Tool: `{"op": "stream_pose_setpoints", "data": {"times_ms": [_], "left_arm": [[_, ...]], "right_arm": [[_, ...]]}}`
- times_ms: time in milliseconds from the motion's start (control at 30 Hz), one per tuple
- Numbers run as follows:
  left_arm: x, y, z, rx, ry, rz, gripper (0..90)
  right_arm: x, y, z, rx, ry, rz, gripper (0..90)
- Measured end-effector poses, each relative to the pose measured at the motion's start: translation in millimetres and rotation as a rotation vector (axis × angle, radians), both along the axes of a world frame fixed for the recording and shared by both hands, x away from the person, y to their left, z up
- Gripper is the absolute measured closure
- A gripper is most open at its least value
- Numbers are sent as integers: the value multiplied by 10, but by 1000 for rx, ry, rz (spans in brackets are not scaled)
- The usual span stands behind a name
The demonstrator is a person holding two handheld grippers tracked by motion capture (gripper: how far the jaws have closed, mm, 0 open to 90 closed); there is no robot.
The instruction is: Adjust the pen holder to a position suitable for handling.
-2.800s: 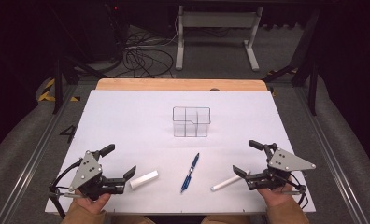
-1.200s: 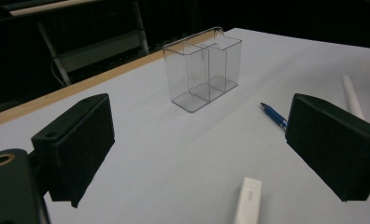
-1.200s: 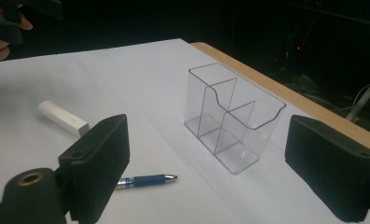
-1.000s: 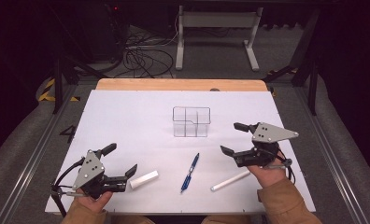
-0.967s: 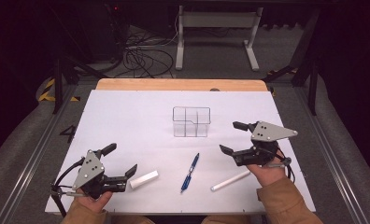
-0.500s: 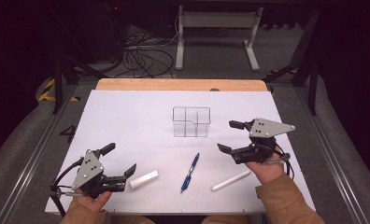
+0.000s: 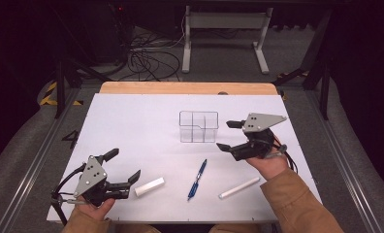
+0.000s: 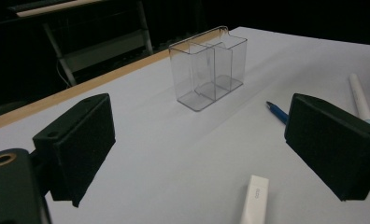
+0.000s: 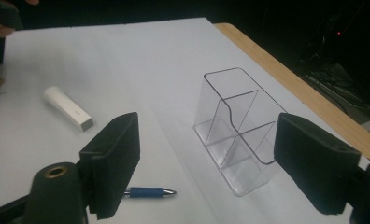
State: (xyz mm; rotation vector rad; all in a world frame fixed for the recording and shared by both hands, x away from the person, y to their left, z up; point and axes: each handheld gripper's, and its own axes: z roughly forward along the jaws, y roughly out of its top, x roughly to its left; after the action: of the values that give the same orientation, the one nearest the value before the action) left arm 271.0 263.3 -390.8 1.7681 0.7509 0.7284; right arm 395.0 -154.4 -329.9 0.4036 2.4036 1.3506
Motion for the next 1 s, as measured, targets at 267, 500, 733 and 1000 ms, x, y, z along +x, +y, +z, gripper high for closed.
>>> {"op": "stream_pose_setpoints", "data": {"times_ms": [267, 500, 733, 1000], "left_arm": [[4, 2, -4, 5, 1, -1, 95], [6, 7, -3, 5, 2, -2, 95], [14, 4, -11, 0, 6, -4, 95], [18, 12, -15, -3, 10, -3, 95]], "right_arm": [[182, 188, -43, -89, 21, 8, 280], [299, 292, -60, -122, 28, 12, 301], [415, 419, -82, -178, 38, 11, 367], [570, 555, -161, -226, 60, 16, 401]]}}
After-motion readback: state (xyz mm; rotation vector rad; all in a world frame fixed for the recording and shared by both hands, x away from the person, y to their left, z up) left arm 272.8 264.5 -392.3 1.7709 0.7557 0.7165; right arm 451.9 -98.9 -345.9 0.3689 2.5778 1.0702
